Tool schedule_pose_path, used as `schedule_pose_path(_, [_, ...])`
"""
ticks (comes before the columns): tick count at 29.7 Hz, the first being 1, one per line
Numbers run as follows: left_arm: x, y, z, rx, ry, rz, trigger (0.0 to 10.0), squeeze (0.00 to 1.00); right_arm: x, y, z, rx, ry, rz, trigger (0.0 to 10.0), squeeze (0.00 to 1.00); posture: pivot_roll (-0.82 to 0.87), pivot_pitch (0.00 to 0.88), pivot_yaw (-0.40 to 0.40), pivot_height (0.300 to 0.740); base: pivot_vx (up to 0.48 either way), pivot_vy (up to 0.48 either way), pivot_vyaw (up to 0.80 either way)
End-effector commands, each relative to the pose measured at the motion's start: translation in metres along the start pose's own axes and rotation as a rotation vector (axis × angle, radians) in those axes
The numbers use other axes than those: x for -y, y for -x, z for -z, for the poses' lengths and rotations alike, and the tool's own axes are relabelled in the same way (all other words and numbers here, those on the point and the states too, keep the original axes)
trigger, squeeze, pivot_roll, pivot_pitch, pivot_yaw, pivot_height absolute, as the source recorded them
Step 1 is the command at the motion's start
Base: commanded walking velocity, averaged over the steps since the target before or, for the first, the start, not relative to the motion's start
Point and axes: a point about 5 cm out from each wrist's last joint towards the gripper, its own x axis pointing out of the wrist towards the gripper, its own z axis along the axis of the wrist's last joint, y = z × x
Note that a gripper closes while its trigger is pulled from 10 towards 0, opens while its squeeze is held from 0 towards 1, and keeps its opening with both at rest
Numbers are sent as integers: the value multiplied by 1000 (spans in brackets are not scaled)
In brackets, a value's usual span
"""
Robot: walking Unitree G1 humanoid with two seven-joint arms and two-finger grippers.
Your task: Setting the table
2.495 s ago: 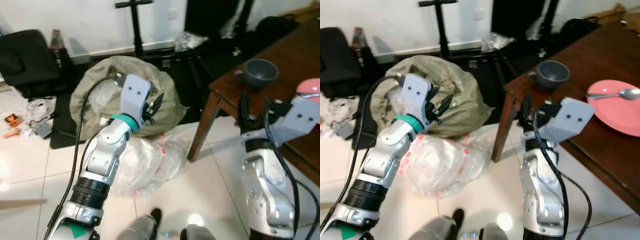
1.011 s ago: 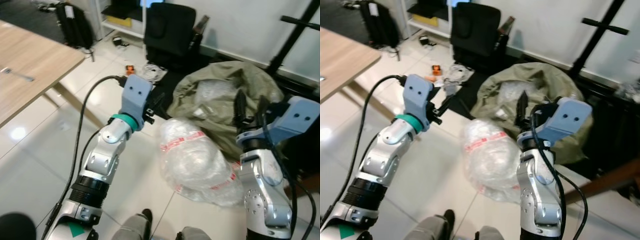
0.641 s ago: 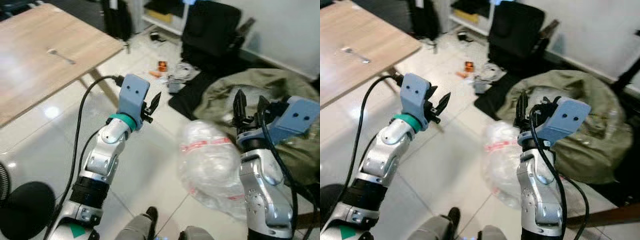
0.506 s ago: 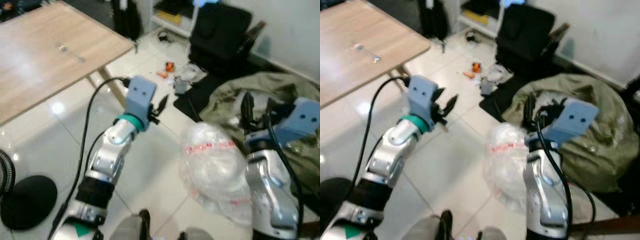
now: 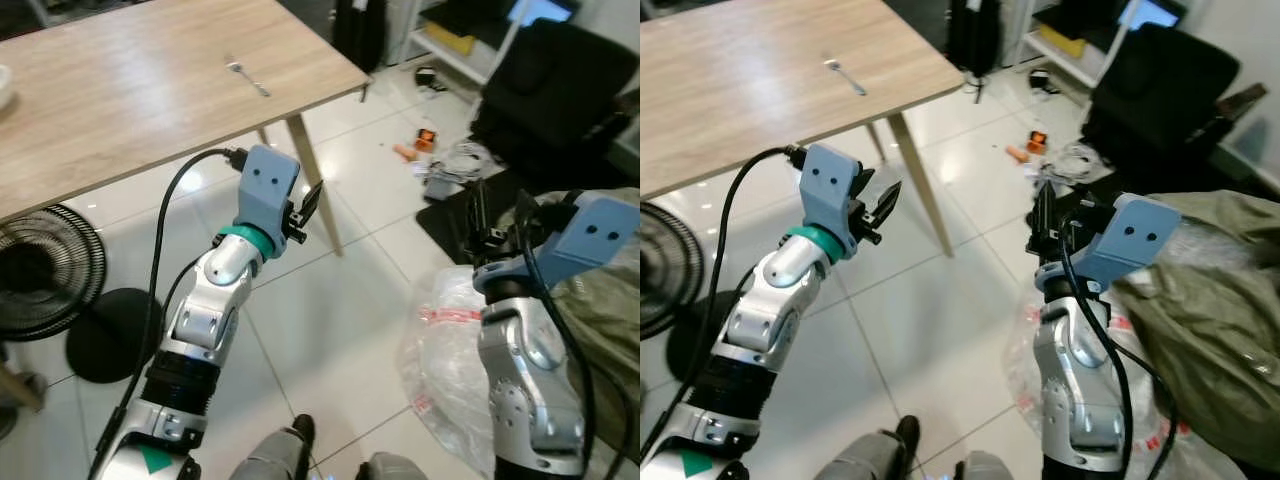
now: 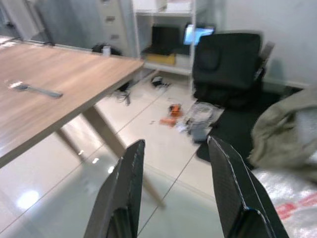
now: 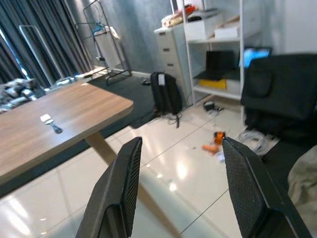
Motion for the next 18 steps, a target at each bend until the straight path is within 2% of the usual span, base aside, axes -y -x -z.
schedule_pose_path(1, [-10,3,5,-30,-22,-38,10000,0,-5,1,3,-13,-17,-12,10000,0,3,0,86,740,0,0,794])
schedule_pose_path(18, [-14,0,4,-25,-23,-81,10000,0,-7,0,2,-7,-11,-31,10000,0,2,0,83,740,21,0,777])
